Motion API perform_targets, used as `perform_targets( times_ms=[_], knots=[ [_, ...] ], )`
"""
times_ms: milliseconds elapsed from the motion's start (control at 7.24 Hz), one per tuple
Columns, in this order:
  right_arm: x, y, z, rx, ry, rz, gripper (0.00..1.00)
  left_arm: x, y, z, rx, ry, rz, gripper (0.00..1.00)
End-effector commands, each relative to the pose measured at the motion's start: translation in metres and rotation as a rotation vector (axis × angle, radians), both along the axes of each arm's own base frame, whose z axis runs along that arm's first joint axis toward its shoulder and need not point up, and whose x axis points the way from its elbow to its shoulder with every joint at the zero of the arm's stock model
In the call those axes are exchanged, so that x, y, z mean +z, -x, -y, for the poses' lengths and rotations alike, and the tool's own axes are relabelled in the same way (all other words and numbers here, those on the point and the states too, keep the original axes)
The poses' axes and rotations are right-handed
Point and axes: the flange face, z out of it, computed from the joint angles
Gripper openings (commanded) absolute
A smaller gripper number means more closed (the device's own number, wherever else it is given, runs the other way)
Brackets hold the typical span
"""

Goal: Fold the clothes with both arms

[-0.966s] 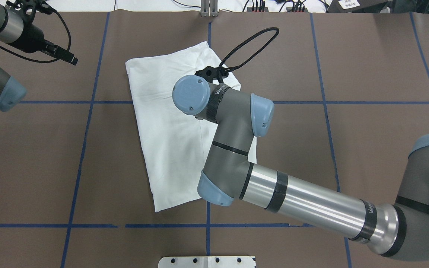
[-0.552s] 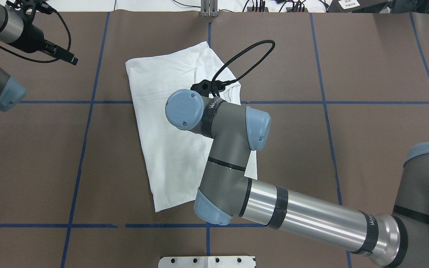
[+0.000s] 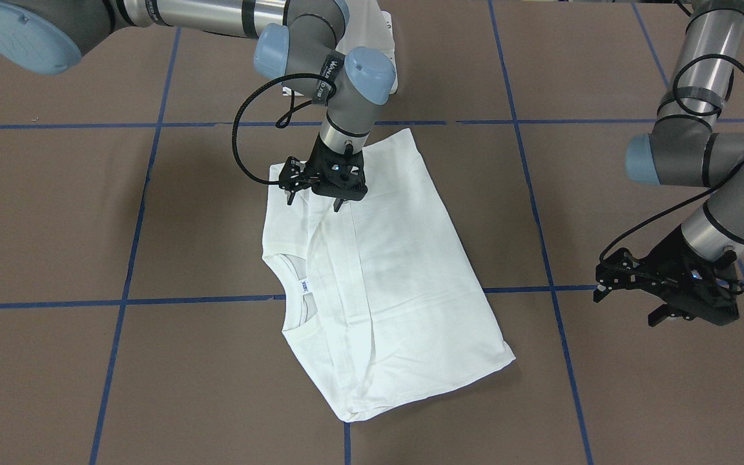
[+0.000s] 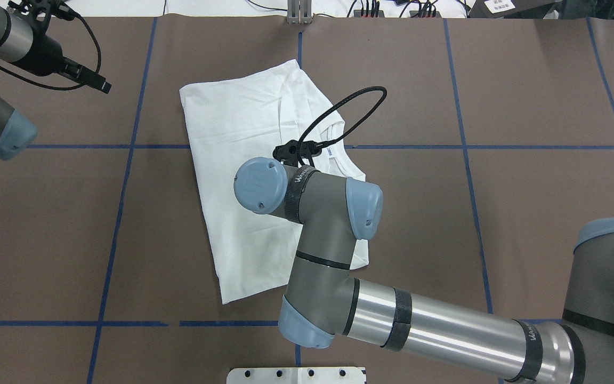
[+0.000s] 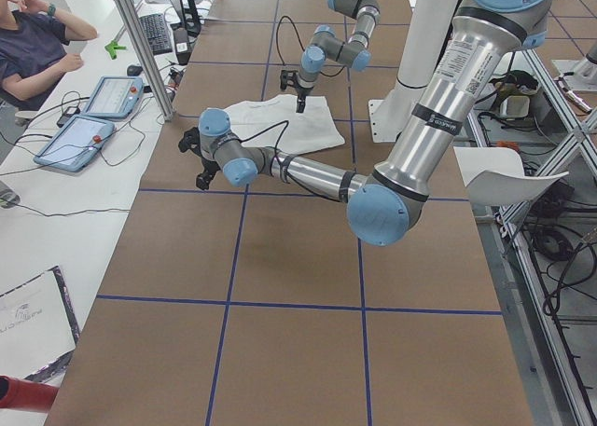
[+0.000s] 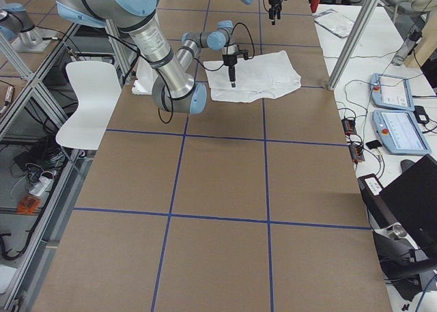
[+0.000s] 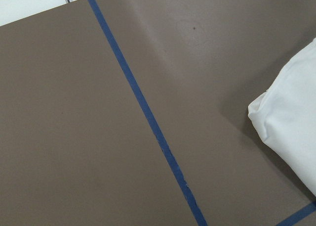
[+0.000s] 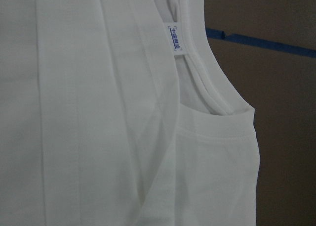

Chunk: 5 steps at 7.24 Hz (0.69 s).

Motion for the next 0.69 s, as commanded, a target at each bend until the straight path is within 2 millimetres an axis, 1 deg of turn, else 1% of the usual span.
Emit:
perform_targets(
  times_ms=[0, 276, 414, 552],
  knots=[
    [0.009, -0.002, -0.006, -0.013, 0.031, -0.078, 1.00, 0.000, -0.001, 0.000, 0.002, 0.001, 0.001, 1.00],
    [0.021, -0.009, -0.009, -0.036, 0.053, -0.154, 1.00, 0.000, -0.001, 0.000, 0.002, 0.000, 0.000, 1.00],
    [0.023, -0.026, -0.016, -0.077, 0.045, -0.169, 1.00, 0.001, -0.001, 0.000, 0.001, 0.003, 0.000, 1.00],
    [0.011, -0.036, -0.021, -0.082, 0.032, -0.129, 1.00, 0.001, -0.001, 0.000, 0.001, 0.003, 0.000, 1.00]
  ],
)
